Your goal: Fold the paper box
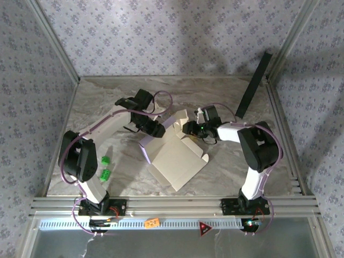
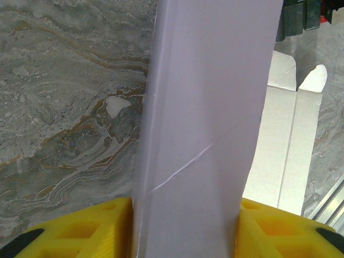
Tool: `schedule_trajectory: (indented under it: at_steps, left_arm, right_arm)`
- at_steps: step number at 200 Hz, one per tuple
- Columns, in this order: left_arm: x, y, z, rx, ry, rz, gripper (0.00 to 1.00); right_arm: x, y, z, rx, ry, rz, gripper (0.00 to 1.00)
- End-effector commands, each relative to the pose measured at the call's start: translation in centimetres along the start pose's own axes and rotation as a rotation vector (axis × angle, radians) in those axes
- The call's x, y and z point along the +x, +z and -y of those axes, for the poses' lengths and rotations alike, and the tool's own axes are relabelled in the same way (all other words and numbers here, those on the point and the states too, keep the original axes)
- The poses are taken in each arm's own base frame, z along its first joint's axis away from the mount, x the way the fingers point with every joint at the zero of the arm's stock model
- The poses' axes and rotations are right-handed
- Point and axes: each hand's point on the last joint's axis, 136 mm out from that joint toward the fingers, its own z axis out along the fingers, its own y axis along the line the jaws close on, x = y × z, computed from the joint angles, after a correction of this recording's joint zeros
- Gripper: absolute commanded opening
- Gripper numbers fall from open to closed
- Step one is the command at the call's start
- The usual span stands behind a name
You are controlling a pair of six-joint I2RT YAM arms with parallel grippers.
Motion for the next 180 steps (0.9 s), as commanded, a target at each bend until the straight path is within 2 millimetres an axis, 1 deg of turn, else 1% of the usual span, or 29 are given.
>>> schedule_trajectory:
  at_steps: [1,37,74,98,114,144,180]
  left_arm:
    - [-0.4,-1.3,0.8,0.030,-0.004,0.035,0.47]
    - [-0.4,-1.3,0.8,0.033,-0.005,0.036,0.47]
    - [-0.4,-1.3,0.8,0.032,-0.007,0.037,0.47]
    - [-0.5,-1.4,0.8,0.030,-0.008,0.040,0.47]
    - [-0.5,-1.4,0.8,0.030,-0.008,0.041,0.47]
    - [-0.5,-1.3,0.7,0.029,-0.014,0.039,0.47]
    - [-0.5,-1.3,0.8,0.029,-0.019,0.042,0.47]
  right_arm:
    - [-1.4,0.5,-0.4,-0.017,0.001,0.037,0.48]
    - [-1.1,0.8,-0.2,-0.025,0.020,0.026,0.47]
    - [-0.6,0.8,0.7,0.017,0.032,0.015,0.47]
    - [-0.5,0.9,-0.1,-0.042,0.036,0.014,0.47]
    - [-0.5,0.9,-0.8,-0.088,0.074,0.015,0.47]
    - [-1.0,-0.1,-1.6,-0.124,0.074,0.055,0.46]
    - [-1.3,-0.5,-2.8,-0.197,0.097,0.069,0.44]
